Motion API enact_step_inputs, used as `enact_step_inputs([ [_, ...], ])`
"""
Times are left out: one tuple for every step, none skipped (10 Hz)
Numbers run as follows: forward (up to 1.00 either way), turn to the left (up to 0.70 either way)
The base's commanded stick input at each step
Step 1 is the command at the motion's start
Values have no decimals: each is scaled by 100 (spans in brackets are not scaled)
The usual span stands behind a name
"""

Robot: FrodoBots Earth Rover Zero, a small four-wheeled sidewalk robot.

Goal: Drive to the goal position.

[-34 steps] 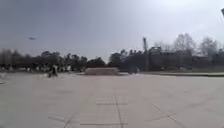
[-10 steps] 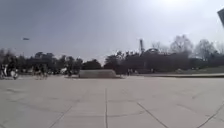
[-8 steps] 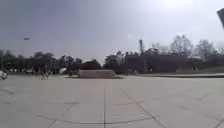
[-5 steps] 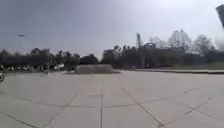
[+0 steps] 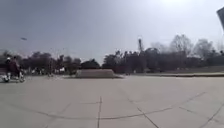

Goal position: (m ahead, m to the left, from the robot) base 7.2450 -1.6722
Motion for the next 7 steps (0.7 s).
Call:
enact_step_inputs([
  [85,0],
  [85,0],
  [85,0],
  [85,0],
  [85,0],
  [85,0],
  [85,0],
])
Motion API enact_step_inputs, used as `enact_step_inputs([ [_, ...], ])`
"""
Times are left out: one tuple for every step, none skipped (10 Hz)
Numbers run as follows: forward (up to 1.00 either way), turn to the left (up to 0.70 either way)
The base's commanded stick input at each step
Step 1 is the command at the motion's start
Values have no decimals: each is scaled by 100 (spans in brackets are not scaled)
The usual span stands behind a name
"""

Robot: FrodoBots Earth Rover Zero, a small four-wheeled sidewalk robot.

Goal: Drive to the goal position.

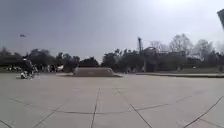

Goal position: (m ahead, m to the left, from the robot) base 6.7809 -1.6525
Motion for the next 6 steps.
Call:
enact_step_inputs([
  [85,0],
  [85,0],
  [85,0],
  [85,0],
  [85,5],
  [85,16],
])
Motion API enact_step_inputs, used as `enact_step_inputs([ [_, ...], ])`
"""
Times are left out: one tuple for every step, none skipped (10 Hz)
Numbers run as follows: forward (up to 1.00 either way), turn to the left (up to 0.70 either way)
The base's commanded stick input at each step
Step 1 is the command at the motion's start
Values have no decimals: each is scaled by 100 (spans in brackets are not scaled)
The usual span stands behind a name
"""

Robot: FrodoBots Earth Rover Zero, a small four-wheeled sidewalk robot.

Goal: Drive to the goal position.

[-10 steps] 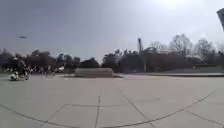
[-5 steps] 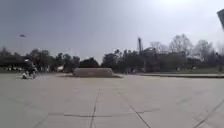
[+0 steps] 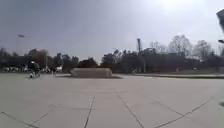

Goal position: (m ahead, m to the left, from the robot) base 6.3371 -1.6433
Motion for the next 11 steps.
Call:
enact_step_inputs([
  [85,12],
  [85,8],
  [85,3],
  [85,0],
  [85,0],
  [85,0],
  [85,0],
  [85,0],
  [85,4],
  [85,10],
  [85,15],
])
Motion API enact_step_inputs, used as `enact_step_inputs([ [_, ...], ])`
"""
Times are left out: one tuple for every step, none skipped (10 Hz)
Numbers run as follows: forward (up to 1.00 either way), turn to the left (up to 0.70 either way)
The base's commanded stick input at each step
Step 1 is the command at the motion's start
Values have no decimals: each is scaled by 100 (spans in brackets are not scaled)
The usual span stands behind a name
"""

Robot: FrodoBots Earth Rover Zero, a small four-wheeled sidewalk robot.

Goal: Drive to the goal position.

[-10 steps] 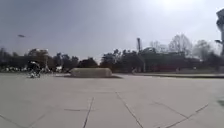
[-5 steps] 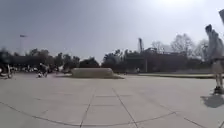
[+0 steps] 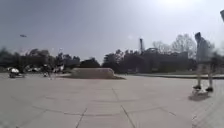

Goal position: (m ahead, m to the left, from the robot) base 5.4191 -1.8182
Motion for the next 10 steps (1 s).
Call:
enact_step_inputs([
  [85,19],
  [85,19],
  [85,19],
  [85,19],
  [85,19],
  [85,12],
  [85,3],
  [85,0],
  [85,0],
  [85,0],
])
